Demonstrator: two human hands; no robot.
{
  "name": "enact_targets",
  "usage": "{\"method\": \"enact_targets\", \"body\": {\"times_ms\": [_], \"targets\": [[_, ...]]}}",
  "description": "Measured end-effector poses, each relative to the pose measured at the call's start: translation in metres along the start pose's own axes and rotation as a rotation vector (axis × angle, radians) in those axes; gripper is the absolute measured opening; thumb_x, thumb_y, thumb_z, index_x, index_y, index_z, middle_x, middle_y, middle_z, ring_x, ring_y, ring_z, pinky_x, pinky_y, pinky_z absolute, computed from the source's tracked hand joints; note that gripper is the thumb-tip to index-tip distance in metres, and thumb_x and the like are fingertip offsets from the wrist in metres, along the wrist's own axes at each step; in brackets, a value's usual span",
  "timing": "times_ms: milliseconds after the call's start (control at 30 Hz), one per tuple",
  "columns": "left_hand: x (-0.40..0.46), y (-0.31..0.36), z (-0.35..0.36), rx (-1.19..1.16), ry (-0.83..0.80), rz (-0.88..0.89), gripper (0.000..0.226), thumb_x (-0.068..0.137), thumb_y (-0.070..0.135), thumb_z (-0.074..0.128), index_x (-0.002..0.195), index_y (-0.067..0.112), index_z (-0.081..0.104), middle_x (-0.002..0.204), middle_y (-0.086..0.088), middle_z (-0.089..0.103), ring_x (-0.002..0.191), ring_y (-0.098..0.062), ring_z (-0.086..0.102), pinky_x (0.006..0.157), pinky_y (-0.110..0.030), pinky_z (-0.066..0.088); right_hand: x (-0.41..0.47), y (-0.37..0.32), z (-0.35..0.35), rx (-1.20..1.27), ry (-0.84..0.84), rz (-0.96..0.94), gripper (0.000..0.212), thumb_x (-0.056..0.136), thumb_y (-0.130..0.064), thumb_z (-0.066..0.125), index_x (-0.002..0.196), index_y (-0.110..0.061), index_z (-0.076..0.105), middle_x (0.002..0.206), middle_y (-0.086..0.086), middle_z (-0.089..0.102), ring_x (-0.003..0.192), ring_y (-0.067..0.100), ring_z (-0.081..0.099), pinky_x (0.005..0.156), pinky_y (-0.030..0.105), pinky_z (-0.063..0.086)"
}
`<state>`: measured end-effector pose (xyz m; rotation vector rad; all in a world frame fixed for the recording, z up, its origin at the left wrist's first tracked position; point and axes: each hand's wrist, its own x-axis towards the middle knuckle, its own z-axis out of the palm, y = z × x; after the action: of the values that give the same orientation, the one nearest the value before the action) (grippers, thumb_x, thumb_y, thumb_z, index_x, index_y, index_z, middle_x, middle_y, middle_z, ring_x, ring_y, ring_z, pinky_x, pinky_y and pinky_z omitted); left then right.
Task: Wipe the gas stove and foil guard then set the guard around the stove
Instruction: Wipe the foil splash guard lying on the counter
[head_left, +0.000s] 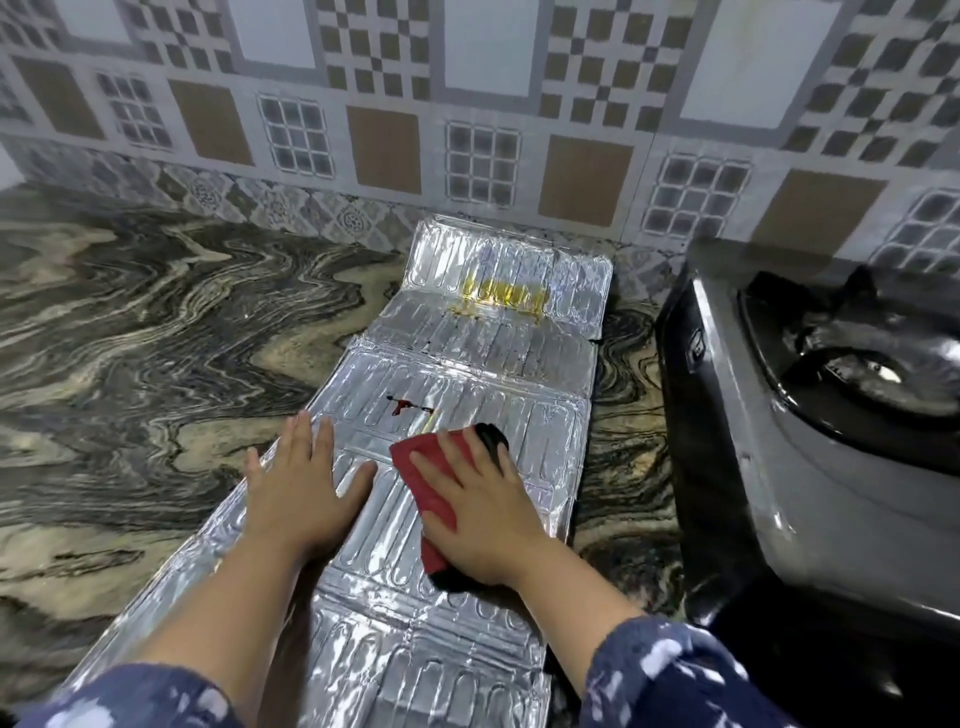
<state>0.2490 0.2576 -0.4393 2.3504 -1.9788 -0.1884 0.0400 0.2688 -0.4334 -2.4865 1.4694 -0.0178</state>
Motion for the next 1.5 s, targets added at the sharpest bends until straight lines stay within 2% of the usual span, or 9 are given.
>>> {"method": "enact_targets", "body": {"times_ms": [167,433,633,733,867,1033,1267,1400,1500], "targets": [[-0.001,0.000,0.003,-0.005,0.040,0.002,0.083,0.088,0.068,0.020,0.153,0.019,0.004,0.161,-0.001,-0.008,0.148,-0.016,-0.009,0.117,-0.053,0.000,0.067,0.015,-0.014,-0.013,0.001,0.007,0.060,0.091,-0.067,0.015,0.148,-0.048,0.006,0.161,-0.007,-0.009,0.147,0.020,-0.015,0.117,0.052,-0.010],[0.001,-0.002,0.007,-0.032,0.070,0.010,0.083,0.088,0.068,0.017,0.153,0.019,0.001,0.161,-0.001,-0.010,0.148,-0.015,-0.012,0.119,-0.050,-0.004,0.145,0.054,-0.034,-0.054,0.006,0.295,0.061,0.095,-0.057,0.011,0.151,-0.036,0.000,0.162,-0.001,-0.006,0.148,0.028,-0.010,0.117,0.057,-0.004],[-0.001,-0.002,0.007,-0.068,0.047,0.005,0.083,0.084,0.063,0.000,0.152,0.015,-0.002,0.160,-0.003,-0.013,0.147,-0.015,-0.015,0.118,-0.050,-0.008,0.102,0.009,-0.017,0.042,0.026,0.122,0.051,0.100,-0.043,0.019,0.150,-0.041,0.008,0.161,-0.010,-0.005,0.147,0.017,-0.014,0.118,0.050,-0.008],[-0.003,-0.001,0.005,-0.080,0.052,0.004,0.088,0.076,0.053,-0.013,0.152,0.011,-0.003,0.160,-0.004,-0.011,0.147,-0.015,-0.014,0.118,-0.050,-0.007,0.081,-0.026,-0.010,0.074,-0.009,-0.034,0.047,0.101,-0.046,0.020,0.147,-0.049,0.012,0.160,-0.014,-0.005,0.147,0.013,-0.015,0.118,0.048,-0.010],[-0.003,-0.002,0.006,-0.083,0.073,-0.020,0.077,0.082,0.044,-0.010,0.150,0.009,-0.010,0.159,-0.005,-0.016,0.146,-0.014,-0.017,0.120,-0.048,-0.007,0.124,-0.042,-0.009,0.000,0.006,-0.140,0.044,0.101,-0.046,0.016,0.144,-0.053,0.013,0.161,-0.012,0.000,0.148,0.015,-0.010,0.118,0.051,-0.005],[-0.003,-0.003,0.007,-0.080,0.086,-0.016,0.066,0.094,0.042,0.006,0.151,0.013,-0.010,0.158,-0.001,-0.019,0.145,-0.011,-0.019,0.119,-0.046,-0.010,0.180,-0.015,-0.021,-0.018,0.046,0.046,0.049,0.098,-0.051,0.014,0.147,-0.048,0.015,0.162,-0.005,0.006,0.148,0.021,-0.004,0.118,0.051,-0.002],[-0.001,-0.008,0.006,-0.080,0.039,0.022,0.066,0.096,0.042,0.012,0.151,0.012,-0.010,0.158,-0.002,-0.019,0.146,-0.013,-0.018,0.119,-0.048,-0.008,0.129,0.007,-0.018,-0.001,0.041,0.330,0.055,0.098,-0.050,0.009,0.151,-0.038,0.004,0.162,0.000,-0.006,0.148,0.026,-0.013,0.118,0.053,-0.006],[0.005,-0.019,0.002,-0.063,0.023,0.080,0.067,0.095,0.044,0.011,0.151,0.012,-0.008,0.159,-0.002,-0.016,0.146,-0.013,-0.017,0.120,-0.046,-0.008,0.097,-0.024,-0.007,0.001,0.024,0.248,0.053,0.099,-0.046,0.013,0.150,-0.040,0.004,0.162,-0.002,-0.009,0.147,0.027,-0.016,0.117,0.054,-0.009],[0.011,-0.029,0.000,-0.059,0.027,0.117,0.080,0.080,0.050,-0.007,0.152,0.014,-0.004,0.160,-0.001,-0.013,0.147,-0.011,-0.013,0.119,-0.043,-0.010,0.095,-0.047,-0.001,0.004,0.032,0.081,0.051,0.099,-0.038,0.022,0.149,-0.043,0.011,0.162,-0.004,-0.002,0.148,0.025,-0.013,0.116,0.053,-0.010]]}}
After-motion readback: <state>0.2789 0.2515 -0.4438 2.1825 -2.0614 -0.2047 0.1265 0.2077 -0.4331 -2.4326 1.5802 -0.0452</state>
